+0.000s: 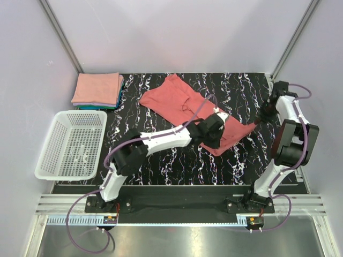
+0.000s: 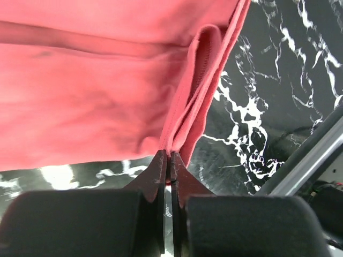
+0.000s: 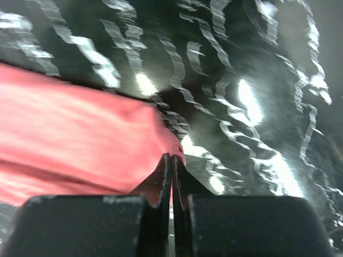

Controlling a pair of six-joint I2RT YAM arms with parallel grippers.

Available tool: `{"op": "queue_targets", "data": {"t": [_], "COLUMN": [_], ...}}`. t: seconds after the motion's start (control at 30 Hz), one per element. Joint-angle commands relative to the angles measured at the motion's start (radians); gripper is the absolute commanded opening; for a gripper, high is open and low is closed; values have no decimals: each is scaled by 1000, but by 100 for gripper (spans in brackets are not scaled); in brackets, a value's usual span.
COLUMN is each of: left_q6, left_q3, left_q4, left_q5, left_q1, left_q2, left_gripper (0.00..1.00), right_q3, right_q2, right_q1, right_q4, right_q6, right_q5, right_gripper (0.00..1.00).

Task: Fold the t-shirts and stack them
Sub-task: Fold the tshirt

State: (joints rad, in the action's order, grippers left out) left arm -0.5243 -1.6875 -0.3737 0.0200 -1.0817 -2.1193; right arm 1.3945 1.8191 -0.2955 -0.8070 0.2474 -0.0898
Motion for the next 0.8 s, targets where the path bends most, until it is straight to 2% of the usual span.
{"op": "queue_targets", "data": {"t": [0.0,0.13,0.43,0.57,0.63,0.77], "left_q6": [7,32,109,135,138,139], "left_q3": [46,80,153,161,160,123], "left_q4": [44,15,-57,-85,-100,-108], "left_q5": [84,103,126,147,150,159], "left_q1": [32,88,253,321,357,410], "left_q2": [103,159,268,282,277,225], "left_gripper": [0,0,0,0,0,0], "right_q3": [110,266,656,820,900,934], "right_q2": [11,64,288,412,451,541], "right_q1": [65,137,289,346,361,380], "right_q4": [-44,-80,-178,-187,-181,-68], "right_q6": [21,46,122,162,177,217], "right_q5": [-11,-27,-47,-100,-117,-203], "right_gripper": [0,0,0,0,0,0]}}
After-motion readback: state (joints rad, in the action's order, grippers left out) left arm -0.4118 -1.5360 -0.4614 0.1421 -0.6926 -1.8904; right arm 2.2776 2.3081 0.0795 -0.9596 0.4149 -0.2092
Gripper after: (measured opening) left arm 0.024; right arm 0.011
